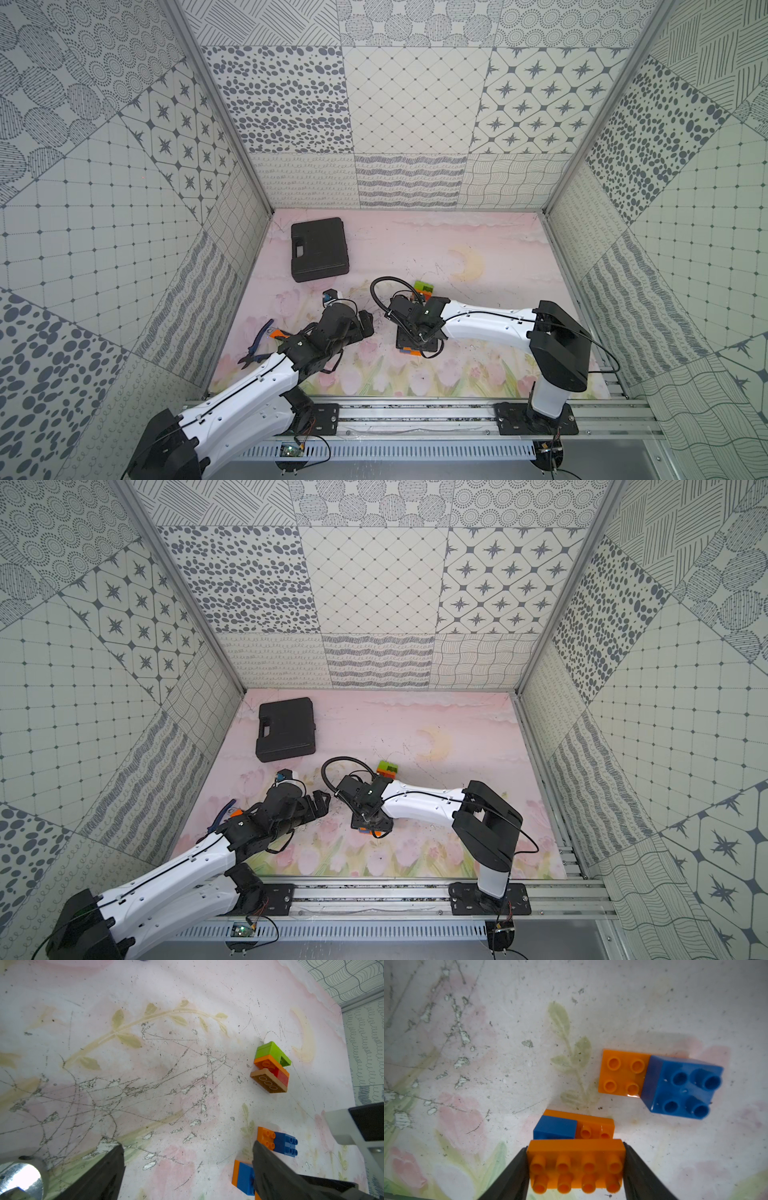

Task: Assemble the number 5 with lego
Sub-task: Assemble the lego brick with the lego brick.

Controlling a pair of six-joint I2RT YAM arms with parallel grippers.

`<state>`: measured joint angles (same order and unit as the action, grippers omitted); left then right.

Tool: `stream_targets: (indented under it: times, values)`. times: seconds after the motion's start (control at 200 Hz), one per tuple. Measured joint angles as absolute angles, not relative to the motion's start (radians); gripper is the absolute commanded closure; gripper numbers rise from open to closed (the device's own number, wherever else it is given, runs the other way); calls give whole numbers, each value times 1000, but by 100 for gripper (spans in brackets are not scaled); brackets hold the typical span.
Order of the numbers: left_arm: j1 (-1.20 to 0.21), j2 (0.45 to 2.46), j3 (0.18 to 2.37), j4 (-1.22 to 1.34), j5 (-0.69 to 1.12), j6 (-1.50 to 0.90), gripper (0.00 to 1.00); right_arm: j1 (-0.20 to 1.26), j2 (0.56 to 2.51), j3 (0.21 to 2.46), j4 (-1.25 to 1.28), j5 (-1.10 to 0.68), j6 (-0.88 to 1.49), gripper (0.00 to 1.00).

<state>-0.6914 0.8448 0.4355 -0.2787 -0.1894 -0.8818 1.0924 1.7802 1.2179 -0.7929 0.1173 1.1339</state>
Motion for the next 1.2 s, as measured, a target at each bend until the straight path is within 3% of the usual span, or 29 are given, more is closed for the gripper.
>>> stream_targets:
  times: [1.201]
  values:
    - [-667, 902, 456, -280, -171, -879, 1, 1092, 1840, 1311, -869, 125, 1163, 47]
